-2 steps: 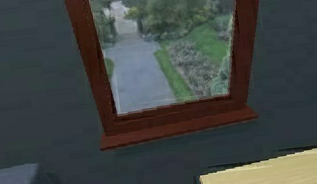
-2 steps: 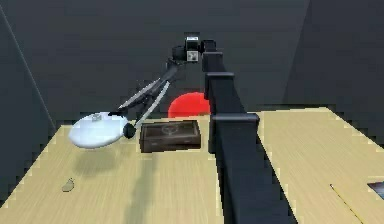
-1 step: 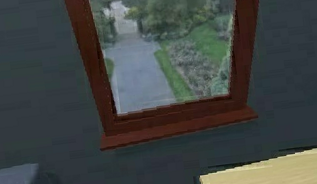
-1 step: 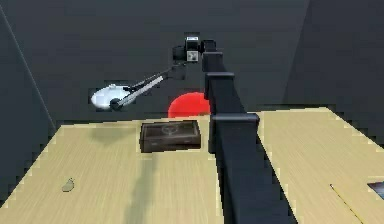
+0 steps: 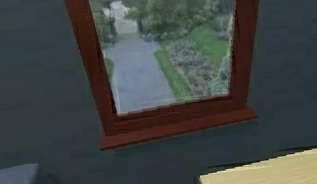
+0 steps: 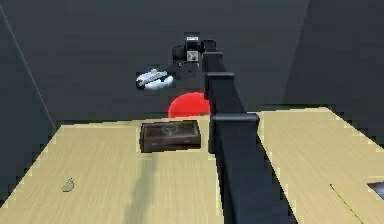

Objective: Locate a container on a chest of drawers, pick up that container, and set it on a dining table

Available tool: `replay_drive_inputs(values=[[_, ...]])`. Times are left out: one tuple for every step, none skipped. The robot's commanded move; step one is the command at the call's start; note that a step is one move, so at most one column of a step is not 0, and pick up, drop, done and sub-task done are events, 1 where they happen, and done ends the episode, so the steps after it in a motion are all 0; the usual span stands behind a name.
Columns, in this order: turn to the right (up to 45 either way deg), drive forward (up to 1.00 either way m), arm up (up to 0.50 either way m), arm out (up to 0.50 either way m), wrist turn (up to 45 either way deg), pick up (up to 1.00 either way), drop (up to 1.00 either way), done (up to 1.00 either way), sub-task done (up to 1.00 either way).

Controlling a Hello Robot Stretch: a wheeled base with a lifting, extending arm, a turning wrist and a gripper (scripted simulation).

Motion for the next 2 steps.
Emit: replay_drive_inputs(values=[[0.0, 0.00, 0.00, 0.00, 45.0, 0.00, 0.00, 0.00, 0.00], [0.0, 0.00, 0.00, 0.00, 12.0, 0.00, 0.00, 0.00, 0.00]])
